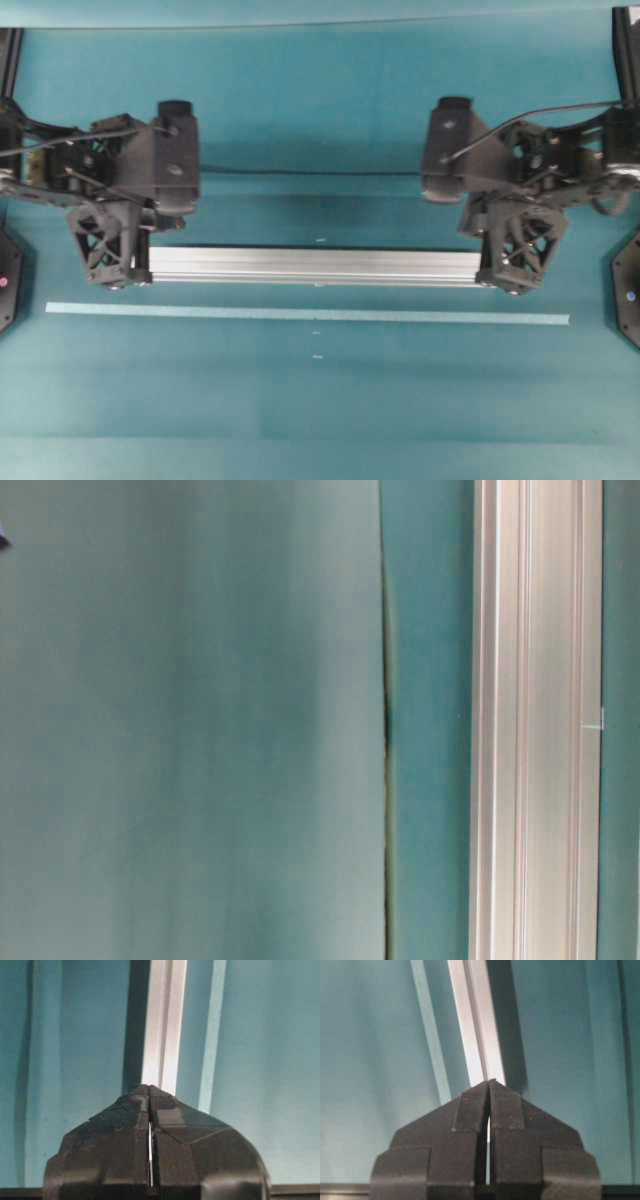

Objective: Lift the metal rail with both hands and move it towards you.
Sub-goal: 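Move both grippers inward over the two ends of the silver rail, then lower both open grippers down around the rail ends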

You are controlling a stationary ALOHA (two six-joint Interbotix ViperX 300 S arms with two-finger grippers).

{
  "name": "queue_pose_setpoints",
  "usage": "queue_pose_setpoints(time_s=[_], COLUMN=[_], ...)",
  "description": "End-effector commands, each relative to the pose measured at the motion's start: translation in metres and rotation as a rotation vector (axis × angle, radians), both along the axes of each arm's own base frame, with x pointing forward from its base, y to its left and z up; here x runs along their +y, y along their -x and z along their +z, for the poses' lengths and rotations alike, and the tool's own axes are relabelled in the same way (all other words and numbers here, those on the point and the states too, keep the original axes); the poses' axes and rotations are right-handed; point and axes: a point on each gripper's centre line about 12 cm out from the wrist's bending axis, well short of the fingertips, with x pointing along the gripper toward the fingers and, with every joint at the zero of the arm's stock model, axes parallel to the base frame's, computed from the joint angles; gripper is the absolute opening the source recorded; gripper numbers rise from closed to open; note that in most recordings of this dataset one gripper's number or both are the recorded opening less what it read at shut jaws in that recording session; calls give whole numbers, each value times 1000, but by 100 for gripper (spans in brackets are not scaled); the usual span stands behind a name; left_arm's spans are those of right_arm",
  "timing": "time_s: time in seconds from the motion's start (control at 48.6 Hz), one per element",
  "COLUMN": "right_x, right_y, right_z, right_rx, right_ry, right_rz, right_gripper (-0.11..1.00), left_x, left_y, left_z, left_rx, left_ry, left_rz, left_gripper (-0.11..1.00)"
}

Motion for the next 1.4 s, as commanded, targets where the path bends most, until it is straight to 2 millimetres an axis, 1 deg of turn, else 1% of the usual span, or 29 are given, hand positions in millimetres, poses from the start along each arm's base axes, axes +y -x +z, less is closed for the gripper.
queue_pose_setpoints(time_s=[0.0, 0.165, 0.35, 0.452, 0.514, 0.555, 0.617, 0.658, 0.699, 0.74, 0.802, 0.864, 0.925, 1.152, 1.275, 1.378], right_x=[-4, -6, -6, -6, -5, -5, -4, -5, -6, -7, -7, -6, -4, 2, 7, 7], right_y=[-6, -12, -14, -12, -11, -11, -12, -12, -12, -12, -12, -13, -13, -11, -13, -14], right_z=[-4, -15, -16, -20, -22, -22, -22, -22, -22, -22, -24, -26, -29, -42, -48, -56], right_rx=[17, 43, 41, 52, 56, 52, 49, 46, 43, 41, 36, 24, 14, 19, 3, -12], right_ry=[1, -1, -2, -3, -9, -12, -16, -15, -13, -15, -9, 4, 16, 32, 45, 56], right_rz=[-7, -8, -8, -7, -9, -8, -10, -12, -16, -24, -20, -9, 2, 36, 82, 104], right_gripper=[2, 2, 3, 6, 10, 14, 26, 36, 49, 62, 80, 93, 100, 100, 100, 100], left_x=[1, 1, 1, 2, 2, 2, 2, 1, 1, 1, 1, 1, 1, 2, 3, 3], left_y=[-4, -8, -11, -11, -10, -9, -8, -8, -9, -9, -9, -9, -10, -12, -16, -20], left_z=[6, -4, -3, -8, -12, -15, -19, -20, -22, -23, -26, -28, -30, -46, -59, -68], left_rx=[-10, 31, 14, 11, 18, 24, 30, 28, 22, 19, 18, 15, 13, 37, 53, 63], left_ry=[-6, -15, -43, -54, -51, -47, -41, -35, -26, -23, -19, -19, -18, -13, -11, -9], left_rz=[-2, -28, -77, -97, -92, -88, -75, -68, -51, -42, -38, -37, -36, -31, -30, -30], left_gripper=[-1, 0, 6, 15, 27, 39, 58, 72, 83, 92, 99, 99, 98, 98, 98, 98])
